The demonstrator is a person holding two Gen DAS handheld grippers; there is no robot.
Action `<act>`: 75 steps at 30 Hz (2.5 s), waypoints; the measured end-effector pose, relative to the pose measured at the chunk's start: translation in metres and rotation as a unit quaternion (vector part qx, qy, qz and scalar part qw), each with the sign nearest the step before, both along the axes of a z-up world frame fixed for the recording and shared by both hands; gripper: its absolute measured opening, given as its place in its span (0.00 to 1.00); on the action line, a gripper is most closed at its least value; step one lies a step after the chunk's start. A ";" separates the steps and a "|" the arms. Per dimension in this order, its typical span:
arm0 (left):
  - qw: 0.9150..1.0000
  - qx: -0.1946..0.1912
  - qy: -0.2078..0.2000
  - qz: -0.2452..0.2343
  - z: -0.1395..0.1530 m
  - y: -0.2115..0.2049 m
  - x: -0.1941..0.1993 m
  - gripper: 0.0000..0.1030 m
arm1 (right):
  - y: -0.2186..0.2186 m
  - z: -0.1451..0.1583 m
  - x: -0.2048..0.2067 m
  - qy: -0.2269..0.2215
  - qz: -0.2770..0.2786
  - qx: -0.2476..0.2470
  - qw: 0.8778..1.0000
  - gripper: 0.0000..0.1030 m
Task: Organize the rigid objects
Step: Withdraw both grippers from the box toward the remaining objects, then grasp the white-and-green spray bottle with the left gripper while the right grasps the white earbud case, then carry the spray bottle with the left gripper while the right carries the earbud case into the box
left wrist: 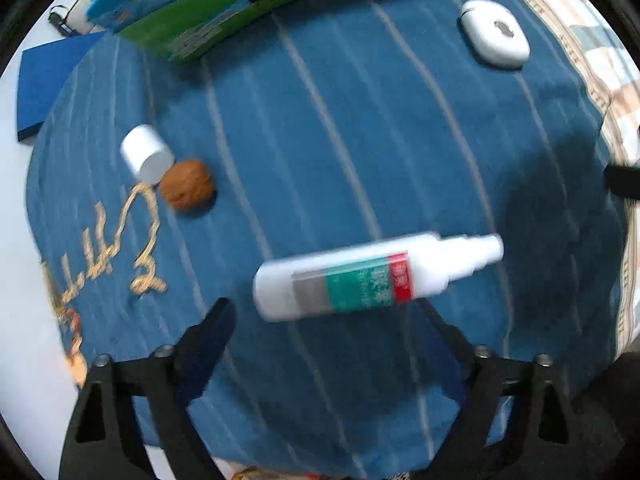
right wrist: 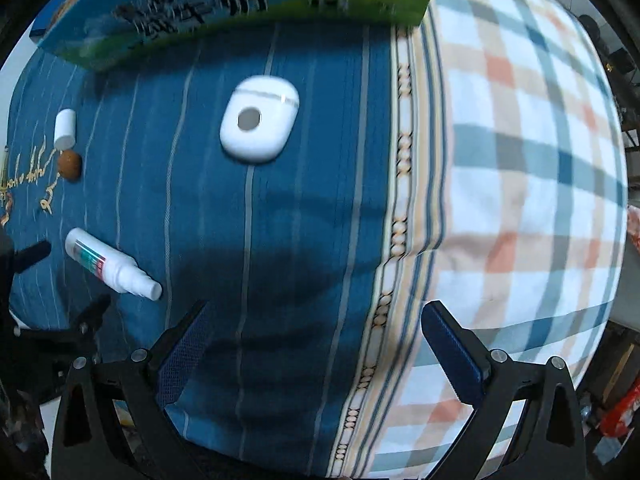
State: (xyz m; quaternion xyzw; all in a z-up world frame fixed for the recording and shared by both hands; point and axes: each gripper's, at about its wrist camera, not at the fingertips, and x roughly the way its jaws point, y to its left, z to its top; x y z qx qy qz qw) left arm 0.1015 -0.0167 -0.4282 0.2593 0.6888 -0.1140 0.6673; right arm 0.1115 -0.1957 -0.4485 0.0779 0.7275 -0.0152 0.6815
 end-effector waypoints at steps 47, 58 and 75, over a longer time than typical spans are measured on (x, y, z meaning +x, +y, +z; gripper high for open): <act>0.960 -0.116 0.043 0.250 -0.002 -0.029 0.035 0.29 | 0.021 -0.044 0.049 0.036 -0.017 -0.007 0.999 0.46; 0.953 -0.186 -0.007 0.241 0.089 -0.050 0.017 0.29 | 0.037 -0.003 0.003 -0.010 0.010 0.020 1.000 0.46; 0.938 -0.255 -0.099 0.214 0.186 -0.011 0.052 0.29 | -0.001 0.132 0.021 -0.110 0.006 0.101 0.989 0.46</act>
